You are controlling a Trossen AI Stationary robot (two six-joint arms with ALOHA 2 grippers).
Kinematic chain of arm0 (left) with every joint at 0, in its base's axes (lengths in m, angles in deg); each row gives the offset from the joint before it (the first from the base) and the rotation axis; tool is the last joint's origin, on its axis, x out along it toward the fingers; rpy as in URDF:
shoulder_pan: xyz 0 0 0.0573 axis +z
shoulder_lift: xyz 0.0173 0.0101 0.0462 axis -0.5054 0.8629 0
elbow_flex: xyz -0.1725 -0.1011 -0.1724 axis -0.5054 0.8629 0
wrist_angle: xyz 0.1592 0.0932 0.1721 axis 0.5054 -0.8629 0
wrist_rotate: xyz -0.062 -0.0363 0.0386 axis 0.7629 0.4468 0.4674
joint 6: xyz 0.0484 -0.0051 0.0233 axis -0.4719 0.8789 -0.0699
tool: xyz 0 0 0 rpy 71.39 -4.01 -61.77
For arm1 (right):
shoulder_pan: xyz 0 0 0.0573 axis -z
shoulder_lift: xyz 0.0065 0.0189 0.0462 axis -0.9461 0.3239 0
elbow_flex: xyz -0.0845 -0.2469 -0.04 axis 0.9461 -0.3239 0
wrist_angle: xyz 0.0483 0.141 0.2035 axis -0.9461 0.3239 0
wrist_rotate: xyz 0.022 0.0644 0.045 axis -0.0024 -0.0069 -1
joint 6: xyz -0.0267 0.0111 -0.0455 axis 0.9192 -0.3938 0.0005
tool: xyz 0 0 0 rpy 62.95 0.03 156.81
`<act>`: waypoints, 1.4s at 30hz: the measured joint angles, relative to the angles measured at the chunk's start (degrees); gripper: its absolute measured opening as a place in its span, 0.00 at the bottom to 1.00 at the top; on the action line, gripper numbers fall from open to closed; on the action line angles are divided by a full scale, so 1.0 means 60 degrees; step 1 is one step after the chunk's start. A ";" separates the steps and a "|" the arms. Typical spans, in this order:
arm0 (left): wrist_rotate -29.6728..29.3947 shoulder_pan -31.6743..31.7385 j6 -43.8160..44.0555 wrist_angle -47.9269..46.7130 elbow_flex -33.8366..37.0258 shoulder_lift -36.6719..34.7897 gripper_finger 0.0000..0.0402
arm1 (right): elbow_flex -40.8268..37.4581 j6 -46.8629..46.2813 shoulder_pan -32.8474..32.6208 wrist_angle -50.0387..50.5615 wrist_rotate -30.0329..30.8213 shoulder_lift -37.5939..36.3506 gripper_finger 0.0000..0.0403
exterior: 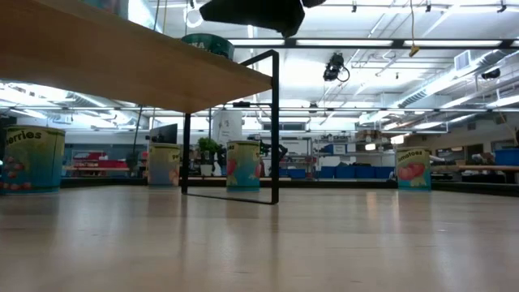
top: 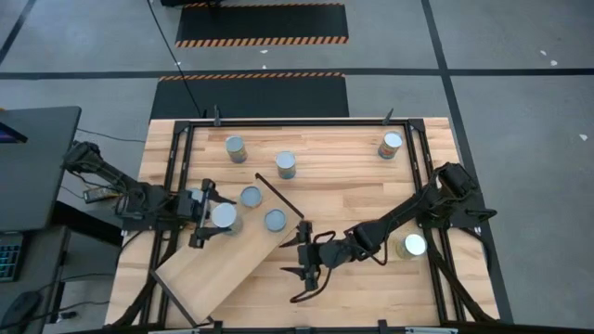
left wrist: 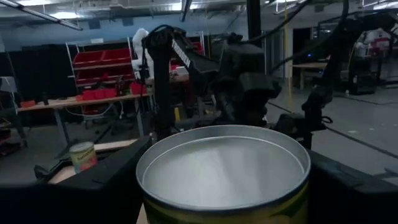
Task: Pick and place cans onto a shelf
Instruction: Put the right canned cherries on the shelf
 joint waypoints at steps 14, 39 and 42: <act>0.0000 0.0000 0.0470 0.0378 0.0680 0.0010 0.83 | 0.0000 -0.0109 -0.0062 -0.0091 -0.0074 0.0000 0.70; 0.0010 0.0000 0.0260 -0.1843 -0.0560 0.0013 0.88 | 0.0000 -0.0942 0.0103 0.0307 -0.0064 0.0000 0.70; -0.0030 0.0000 0.0056 -0.2364 -0.1097 0.0012 0.88 | 0.0000 -0.0943 0.0106 0.0309 -0.0064 0.0000 0.70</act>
